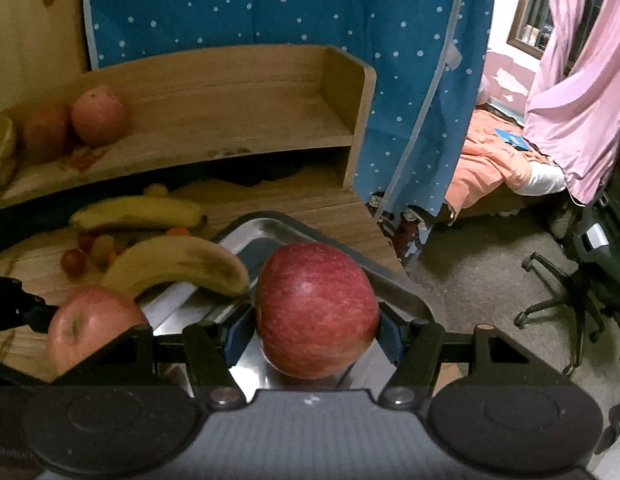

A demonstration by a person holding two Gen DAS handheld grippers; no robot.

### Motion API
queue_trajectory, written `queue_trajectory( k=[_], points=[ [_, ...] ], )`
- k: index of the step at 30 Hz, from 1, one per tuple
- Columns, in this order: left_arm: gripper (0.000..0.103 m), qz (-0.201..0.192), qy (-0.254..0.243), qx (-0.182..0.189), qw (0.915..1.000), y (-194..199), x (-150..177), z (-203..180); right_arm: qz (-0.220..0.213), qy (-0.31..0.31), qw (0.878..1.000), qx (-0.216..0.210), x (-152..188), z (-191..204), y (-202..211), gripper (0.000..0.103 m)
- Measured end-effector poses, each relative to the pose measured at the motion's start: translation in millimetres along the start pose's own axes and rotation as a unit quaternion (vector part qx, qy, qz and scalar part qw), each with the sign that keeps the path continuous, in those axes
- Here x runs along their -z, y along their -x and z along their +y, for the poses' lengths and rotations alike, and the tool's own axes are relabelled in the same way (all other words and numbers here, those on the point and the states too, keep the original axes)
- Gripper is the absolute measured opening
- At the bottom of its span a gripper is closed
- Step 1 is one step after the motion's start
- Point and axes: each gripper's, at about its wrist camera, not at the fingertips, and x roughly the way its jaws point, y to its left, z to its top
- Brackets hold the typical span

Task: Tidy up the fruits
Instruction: 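Carry the apple onto the tray with the right tool while the left tool carries its apple there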

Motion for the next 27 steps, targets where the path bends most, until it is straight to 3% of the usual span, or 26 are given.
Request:
queue_trajectory(
  k=[13, 27],
  points=[
    [0.066, 0.009, 0.008, -0.038, 0.9992, -26, -15, -9, 0.022, 0.015, 0.999, -0.030, -8, -16, -31, 0.069],
    [0.066, 0.003, 0.018, -0.036, 0.9992, -20, -16, -8, 0.032, 0.025, 0.998, -0.047, -4, -18, -39, 0.069]
  ],
)
